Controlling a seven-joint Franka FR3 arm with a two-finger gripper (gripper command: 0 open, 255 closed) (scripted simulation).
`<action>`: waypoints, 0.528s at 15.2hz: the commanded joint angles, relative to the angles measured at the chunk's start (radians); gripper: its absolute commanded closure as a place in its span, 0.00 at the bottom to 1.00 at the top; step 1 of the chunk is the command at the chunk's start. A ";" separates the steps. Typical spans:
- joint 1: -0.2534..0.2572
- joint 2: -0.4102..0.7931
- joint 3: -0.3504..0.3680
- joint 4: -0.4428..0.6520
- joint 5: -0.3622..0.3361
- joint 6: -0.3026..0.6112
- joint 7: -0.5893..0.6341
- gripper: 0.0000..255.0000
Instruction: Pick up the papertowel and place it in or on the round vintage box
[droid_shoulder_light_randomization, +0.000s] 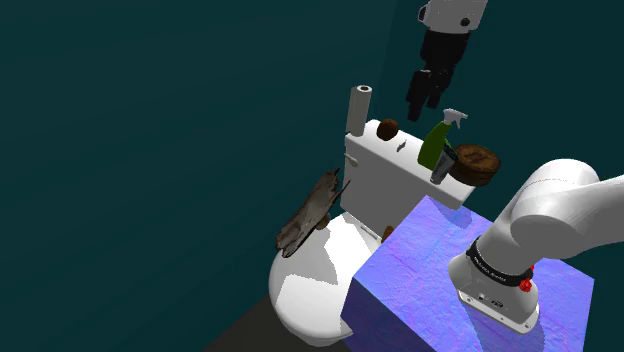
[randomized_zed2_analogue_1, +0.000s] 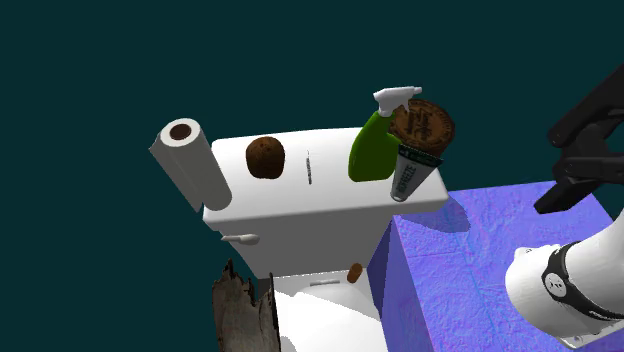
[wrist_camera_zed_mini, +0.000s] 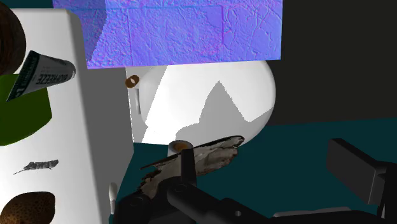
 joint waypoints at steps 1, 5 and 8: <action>0.000 0.000 0.000 0.000 0.000 0.000 0.000 0.00; -0.024 0.101 -0.048 0.016 -0.045 0.088 -0.065 0.00; -0.041 0.186 -0.083 0.042 -0.073 0.150 -0.111 0.00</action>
